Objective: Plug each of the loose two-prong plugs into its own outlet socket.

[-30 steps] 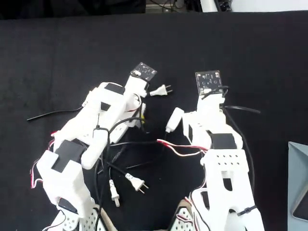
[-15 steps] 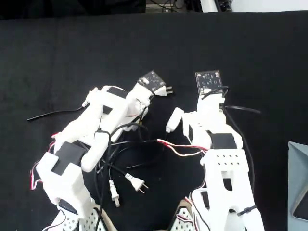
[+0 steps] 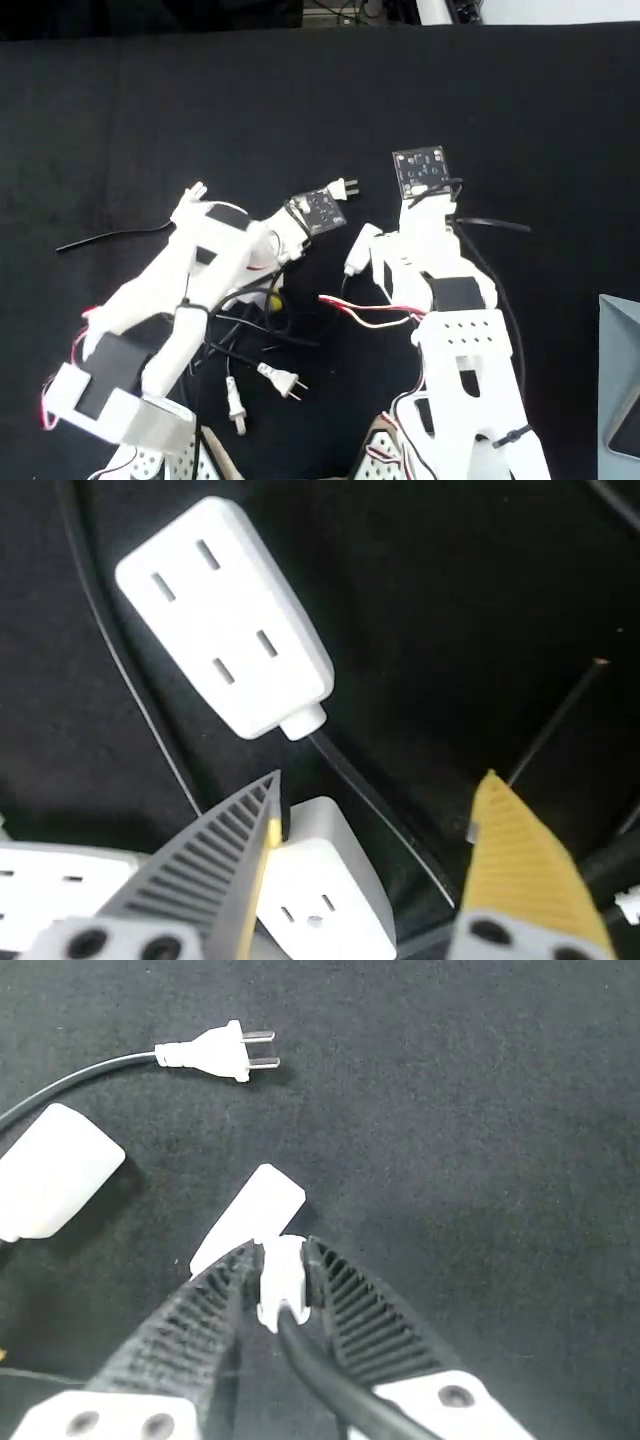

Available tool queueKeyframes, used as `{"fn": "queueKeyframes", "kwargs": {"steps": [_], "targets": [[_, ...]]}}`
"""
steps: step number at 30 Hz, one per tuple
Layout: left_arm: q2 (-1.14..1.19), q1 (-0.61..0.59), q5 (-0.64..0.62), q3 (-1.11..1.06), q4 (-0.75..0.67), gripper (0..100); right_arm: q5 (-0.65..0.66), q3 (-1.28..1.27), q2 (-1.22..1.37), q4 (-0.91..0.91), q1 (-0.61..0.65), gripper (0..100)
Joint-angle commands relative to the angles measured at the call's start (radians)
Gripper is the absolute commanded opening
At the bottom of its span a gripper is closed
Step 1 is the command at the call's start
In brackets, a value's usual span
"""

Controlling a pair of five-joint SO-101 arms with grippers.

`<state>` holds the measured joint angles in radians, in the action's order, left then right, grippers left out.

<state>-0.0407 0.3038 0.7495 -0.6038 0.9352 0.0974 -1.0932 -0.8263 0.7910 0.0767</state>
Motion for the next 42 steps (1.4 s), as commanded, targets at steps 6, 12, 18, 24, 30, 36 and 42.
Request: {"fn": "queueKeyframes", "kwargs": {"steps": [6,12,18,24,30,36,42], "targets": [[-0.043,-0.064,0.008,-0.005,-0.025,31,-0.009,0.002,-0.005,-0.012,0.015,1.2],[0.035,-0.171,0.008,-0.005,-0.166,31,-0.009,0.002,-0.005,-0.012,0.015,1.2],[0.054,-0.228,0.008,-0.001,-0.199,31,-0.009,-0.012,-0.005,-0.018,0.02,1.2],[-0.06,-0.223,0.008,-0.01,-0.13,31,-0.009,-0.007,-0.005,-0.018,0.02,1.2],[-0.218,-0.243,0.009,-0.012,-0.012,31,-0.002,0.005,-0.001,-0.038,0.026,1.3],[-0.379,-0.26,0.005,-0.013,0.186,31,0.057,0.041,0.002,-0.101,0.081,1.3],[-0.483,-0.248,-0.104,-0.125,0.13,31,0.077,0.097,0.002,-0.104,0.097,1.3]]}}
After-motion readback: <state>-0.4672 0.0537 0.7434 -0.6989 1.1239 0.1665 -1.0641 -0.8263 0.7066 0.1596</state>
